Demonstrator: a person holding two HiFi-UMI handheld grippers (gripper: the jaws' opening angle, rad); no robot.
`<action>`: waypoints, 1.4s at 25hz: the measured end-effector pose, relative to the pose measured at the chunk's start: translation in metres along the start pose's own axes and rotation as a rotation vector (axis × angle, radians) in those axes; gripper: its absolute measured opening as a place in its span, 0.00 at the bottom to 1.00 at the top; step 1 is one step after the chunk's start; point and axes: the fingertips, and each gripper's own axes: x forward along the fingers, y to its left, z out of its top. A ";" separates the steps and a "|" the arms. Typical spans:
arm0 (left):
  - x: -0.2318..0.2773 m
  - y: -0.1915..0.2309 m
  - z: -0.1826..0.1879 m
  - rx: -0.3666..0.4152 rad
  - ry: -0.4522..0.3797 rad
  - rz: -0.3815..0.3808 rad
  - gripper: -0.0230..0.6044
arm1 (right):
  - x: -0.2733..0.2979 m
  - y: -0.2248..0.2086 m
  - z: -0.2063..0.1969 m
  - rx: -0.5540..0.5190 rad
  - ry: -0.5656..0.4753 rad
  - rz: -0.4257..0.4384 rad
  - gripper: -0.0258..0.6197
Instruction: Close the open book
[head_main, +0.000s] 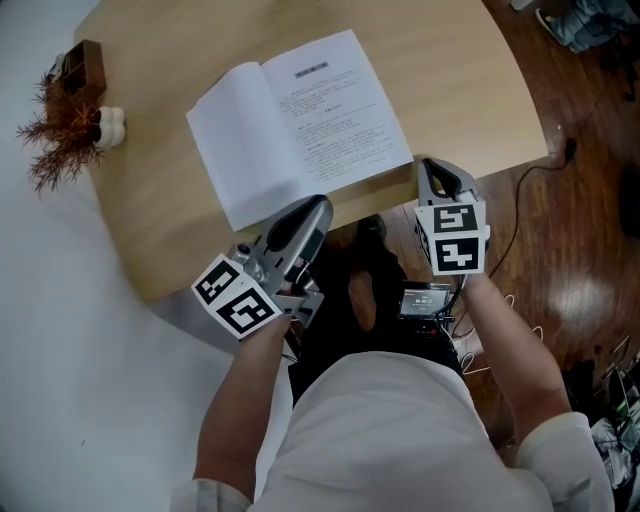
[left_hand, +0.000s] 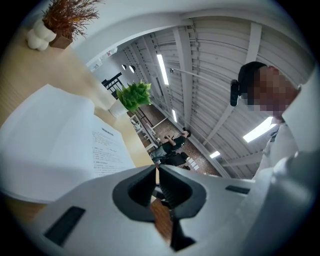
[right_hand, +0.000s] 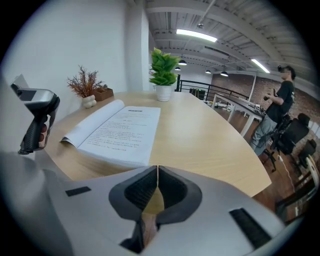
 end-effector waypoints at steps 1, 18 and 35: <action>0.000 -0.001 0.000 0.001 -0.001 0.000 0.03 | -0.001 -0.004 -0.001 0.004 0.000 -0.001 0.05; -0.018 -0.010 0.017 0.044 -0.023 0.014 0.03 | -0.026 -0.009 0.027 0.045 -0.087 0.019 0.04; -0.066 -0.047 0.034 0.103 -0.066 0.014 0.03 | -0.084 0.029 0.066 0.078 -0.158 0.175 0.04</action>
